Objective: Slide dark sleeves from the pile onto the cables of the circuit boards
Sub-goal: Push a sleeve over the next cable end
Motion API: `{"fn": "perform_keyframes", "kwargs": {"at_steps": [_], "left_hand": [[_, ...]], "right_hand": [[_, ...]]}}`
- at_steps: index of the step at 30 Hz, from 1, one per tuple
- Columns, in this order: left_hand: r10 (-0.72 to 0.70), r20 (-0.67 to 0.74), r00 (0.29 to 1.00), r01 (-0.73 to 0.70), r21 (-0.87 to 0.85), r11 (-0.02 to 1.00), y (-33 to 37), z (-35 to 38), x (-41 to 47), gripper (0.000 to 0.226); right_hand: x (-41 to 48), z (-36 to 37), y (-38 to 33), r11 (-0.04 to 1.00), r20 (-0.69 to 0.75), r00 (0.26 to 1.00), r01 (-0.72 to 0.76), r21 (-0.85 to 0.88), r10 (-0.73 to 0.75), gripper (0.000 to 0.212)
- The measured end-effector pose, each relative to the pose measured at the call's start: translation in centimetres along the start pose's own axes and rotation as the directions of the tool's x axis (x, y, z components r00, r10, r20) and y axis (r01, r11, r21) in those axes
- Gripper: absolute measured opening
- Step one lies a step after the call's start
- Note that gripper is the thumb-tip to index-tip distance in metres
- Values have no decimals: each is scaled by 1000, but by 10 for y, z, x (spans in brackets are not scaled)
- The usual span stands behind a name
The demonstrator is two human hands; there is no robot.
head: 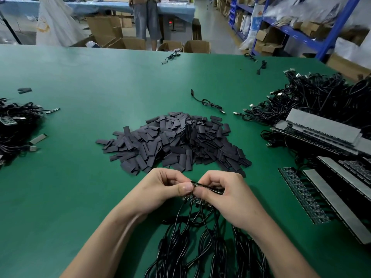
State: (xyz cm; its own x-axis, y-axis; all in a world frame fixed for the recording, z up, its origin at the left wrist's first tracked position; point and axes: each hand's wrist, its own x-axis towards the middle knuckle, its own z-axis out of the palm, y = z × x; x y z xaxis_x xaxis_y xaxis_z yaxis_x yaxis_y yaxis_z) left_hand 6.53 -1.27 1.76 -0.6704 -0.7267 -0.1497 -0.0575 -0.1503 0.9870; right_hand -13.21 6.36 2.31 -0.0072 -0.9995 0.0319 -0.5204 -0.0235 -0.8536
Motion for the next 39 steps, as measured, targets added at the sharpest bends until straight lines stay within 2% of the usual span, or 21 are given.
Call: {"fn": "perform_keyframes", "kwargs": {"at_steps": [5,9,13,16,20,23,28,31,33,36,39], "left_hand": [[6,12,1000,-5,-25,1000,1,1,-1,8],[-28,55,998,36,-149,988,-1,2,-3,9],[-15,-4,1000,14,-157,987,-3,1,-1,16],[77,-105,991,-90,-120,989,-5,0,0,9],[162,-182,970,-182,-98,978,-7,4,3,2],[235,-227,945,-247,-27,969,-10,13,4,13],[334,-302,893,-314,115,942,-10,18,5,17],[404,-407,819,-276,338,900,-10,9,8,8],[472,-501,725,-179,525,832,-11,1,11,10],[550,-584,597,-14,678,735,-6,-17,15,13],[551,-609,570,147,736,661,-3,-34,22,26]], "right_hand": [[1,0,1,999,19,1000,18,34,-18,12],[0,0,-2,983,45,996,63,172,-72,11],[2,-8,3,997,21,998,52,58,-53,18],[0,-16,13,994,-36,999,8,-107,-12,16],[-4,-9,10,965,-89,993,55,-255,-80,38],[-4,5,1,987,-48,996,69,-145,-77,29],[-5,7,-6,997,-49,997,66,45,-64,28],[-7,1,-12,959,1,999,51,277,-54,23],[-8,-5,-18,879,31,998,30,476,-51,20],[-11,-19,-29,691,44,997,13,723,-65,20],[-14,-42,-43,517,-49,994,90,851,-93,22]]}}
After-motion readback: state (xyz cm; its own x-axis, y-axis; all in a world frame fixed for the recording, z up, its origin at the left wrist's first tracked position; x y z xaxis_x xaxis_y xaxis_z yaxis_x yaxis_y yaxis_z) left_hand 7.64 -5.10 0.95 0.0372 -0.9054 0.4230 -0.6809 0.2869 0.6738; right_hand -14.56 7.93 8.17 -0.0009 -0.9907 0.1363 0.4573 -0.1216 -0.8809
